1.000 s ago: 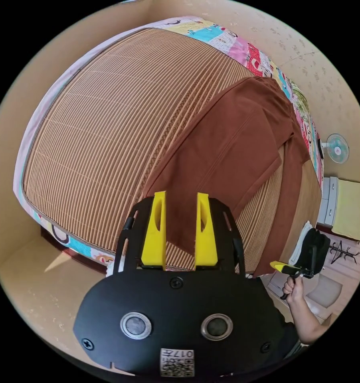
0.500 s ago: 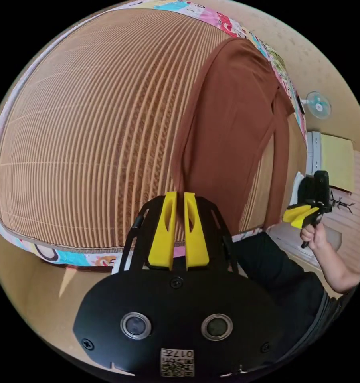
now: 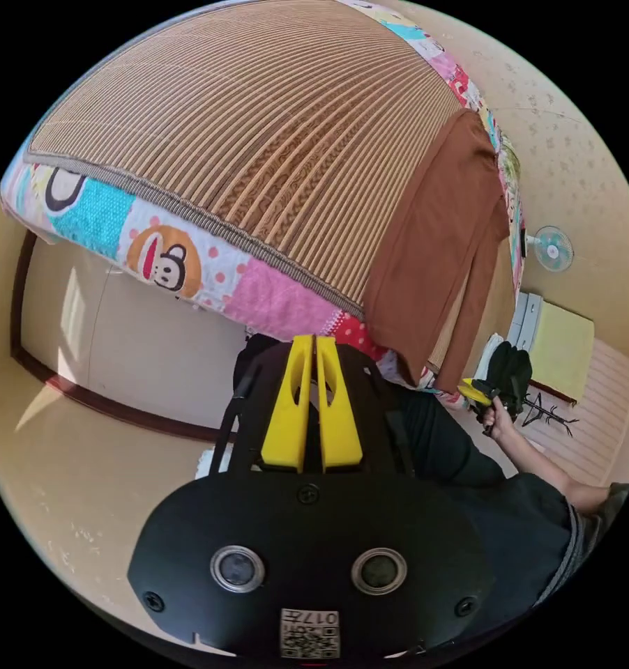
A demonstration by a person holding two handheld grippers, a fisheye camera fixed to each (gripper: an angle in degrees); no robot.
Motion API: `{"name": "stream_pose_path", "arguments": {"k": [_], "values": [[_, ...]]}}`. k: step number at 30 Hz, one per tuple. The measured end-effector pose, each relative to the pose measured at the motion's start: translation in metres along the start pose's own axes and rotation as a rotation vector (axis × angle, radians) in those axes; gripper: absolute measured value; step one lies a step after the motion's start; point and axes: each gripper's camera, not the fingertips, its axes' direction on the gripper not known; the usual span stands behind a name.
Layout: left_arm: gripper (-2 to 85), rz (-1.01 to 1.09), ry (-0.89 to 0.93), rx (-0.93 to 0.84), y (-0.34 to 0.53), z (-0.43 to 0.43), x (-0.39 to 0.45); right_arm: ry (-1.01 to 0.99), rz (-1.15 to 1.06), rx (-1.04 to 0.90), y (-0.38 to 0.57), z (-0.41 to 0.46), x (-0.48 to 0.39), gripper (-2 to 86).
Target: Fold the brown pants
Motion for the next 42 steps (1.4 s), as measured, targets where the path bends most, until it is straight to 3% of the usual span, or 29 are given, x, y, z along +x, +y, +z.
{"name": "stream_pose_path", "arguments": {"k": [5, 10, 12, 14, 16, 21, 25, 28, 31, 32, 35, 42], "values": [[2.9, 0.377, -0.055, -0.068, -0.052, 0.009, 0.101, -0.095, 0.013, 0.028, 0.019, -0.002, 0.014, 5.2], [4.5, 0.622, -0.055, -0.177, -0.079, 0.05, 0.179, -0.067, -0.145, 0.04, 0.045, -0.011, 0.0, 8.8], [4.6, 0.694, -0.149, -0.242, -0.08, 0.076, 0.195, 0.022, -0.14, 0.056, 0.055, -0.011, -0.006, 9.2], [4.5, 0.774, -0.365, -0.385, -0.073, 0.12, 0.202, 0.15, -0.109, 0.132, 0.069, -0.014, -0.012, 9.1], [3.8, 0.783, -0.39, -0.331, -0.068, 0.123, 0.204, 0.231, -0.067, 0.214, 0.083, -0.013, -0.016, 11.5], [-0.3, 0.648, -0.291, -0.375, -0.067, 0.125, 0.192, 0.191, -0.111, 0.111, 0.09, 0.011, -0.012, 15.3], [-0.9, 0.757, -0.288, -0.425, -0.04, 0.135, 0.192, 0.076, -0.142, 0.027, 0.105, 0.002, -0.005, 6.7], [-0.9, 0.672, -0.296, -0.523, -0.04, 0.141, 0.195, -0.095, -0.154, 0.079, 0.133, -0.022, 0.012, 4.2], [-0.6, 0.63, -0.134, -0.676, -0.032, 0.147, 0.205, -0.153, -0.181, 0.164, 0.171, -0.051, 0.017, 3.5], [-0.3, 0.629, -0.042, -0.633, -0.026, 0.138, 0.212, -0.149, -0.197, 0.17, 0.179, -0.056, 0.015, 3.4], [0.8, 0.619, 0.007, -0.552, -0.008, 0.119, 0.234, -0.098, -0.316, 0.172, 0.215, -0.07, -0.007, 3.1], [10.8, 0.686, 0.139, -0.432, 0.013, 0.09, 0.332, -0.389, -0.458, 0.064, 0.245, -0.068, -0.028, 3.0]]}}
